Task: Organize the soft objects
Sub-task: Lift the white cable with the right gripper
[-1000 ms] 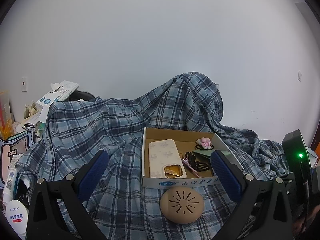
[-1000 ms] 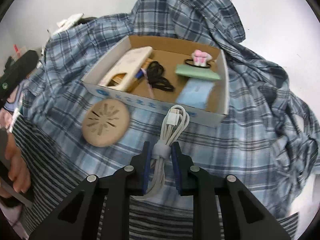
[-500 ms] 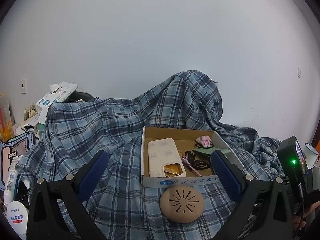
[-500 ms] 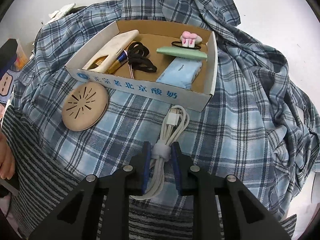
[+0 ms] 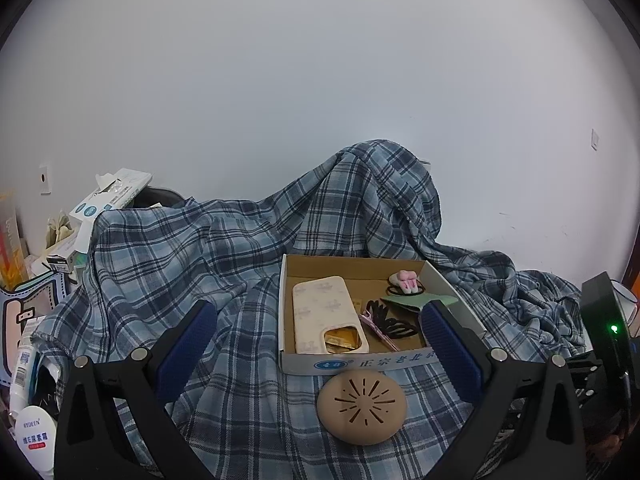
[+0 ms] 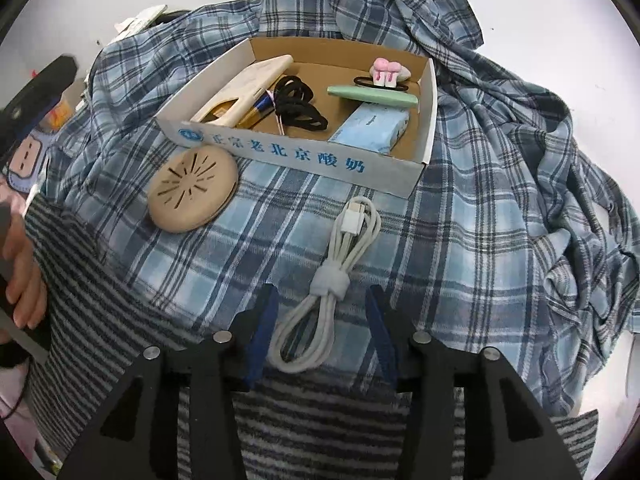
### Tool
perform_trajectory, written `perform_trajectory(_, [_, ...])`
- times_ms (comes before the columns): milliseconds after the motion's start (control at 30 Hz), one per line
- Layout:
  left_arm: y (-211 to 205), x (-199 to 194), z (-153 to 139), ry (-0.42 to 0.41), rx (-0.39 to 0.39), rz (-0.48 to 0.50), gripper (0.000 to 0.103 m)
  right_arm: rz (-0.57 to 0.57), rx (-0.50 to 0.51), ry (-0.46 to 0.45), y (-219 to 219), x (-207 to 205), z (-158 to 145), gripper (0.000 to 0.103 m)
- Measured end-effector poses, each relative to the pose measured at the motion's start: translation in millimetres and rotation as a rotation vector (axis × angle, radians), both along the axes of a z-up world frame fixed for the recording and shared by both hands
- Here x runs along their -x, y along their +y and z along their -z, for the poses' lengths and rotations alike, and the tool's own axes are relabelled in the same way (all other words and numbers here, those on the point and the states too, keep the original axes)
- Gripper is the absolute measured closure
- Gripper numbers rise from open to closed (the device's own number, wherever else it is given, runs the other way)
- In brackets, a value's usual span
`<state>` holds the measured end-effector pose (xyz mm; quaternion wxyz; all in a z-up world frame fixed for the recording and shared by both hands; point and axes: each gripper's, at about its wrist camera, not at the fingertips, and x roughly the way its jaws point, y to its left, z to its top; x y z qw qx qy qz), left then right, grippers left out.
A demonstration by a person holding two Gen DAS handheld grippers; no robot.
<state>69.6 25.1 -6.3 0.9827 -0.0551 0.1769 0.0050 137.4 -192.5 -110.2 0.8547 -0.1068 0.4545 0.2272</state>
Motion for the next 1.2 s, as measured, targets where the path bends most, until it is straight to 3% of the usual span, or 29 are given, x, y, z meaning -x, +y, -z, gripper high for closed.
perform_trajectory(267, [-0.4, 0.0, -0.3, 0.001, 0.0, 0.0, 0.0, -0.03, 0.051, -0.001, -2.6, 16.0, 3.7, 0.059])
perform_trajectory(567, [-2.5, -0.1, -0.6, -0.001, -0.012, 0.009, 0.0, 0.034, 0.108, -0.032, -24.2, 10.6, 0.0, 0.059])
perform_trajectory(867, [-1.5, -1.0, -0.4, 0.004, -0.011, 0.009, 0.0, 0.047, 0.05, -0.103, -14.9, -1.4, -8.0, 0.06])
perform_trajectory(1100, [-3.2, -2.1, 0.6, 0.008, -0.017, 0.016, 0.0, 0.058, 0.009, -0.068, -14.5, -15.6, 5.4, 0.084])
perform_trajectory(1200, [-4.0, -2.2, 1.8, 0.012, -0.024, 0.018, 0.0, 0.042, -0.013, -0.057, -15.7, -15.7, 7.3, 0.085])
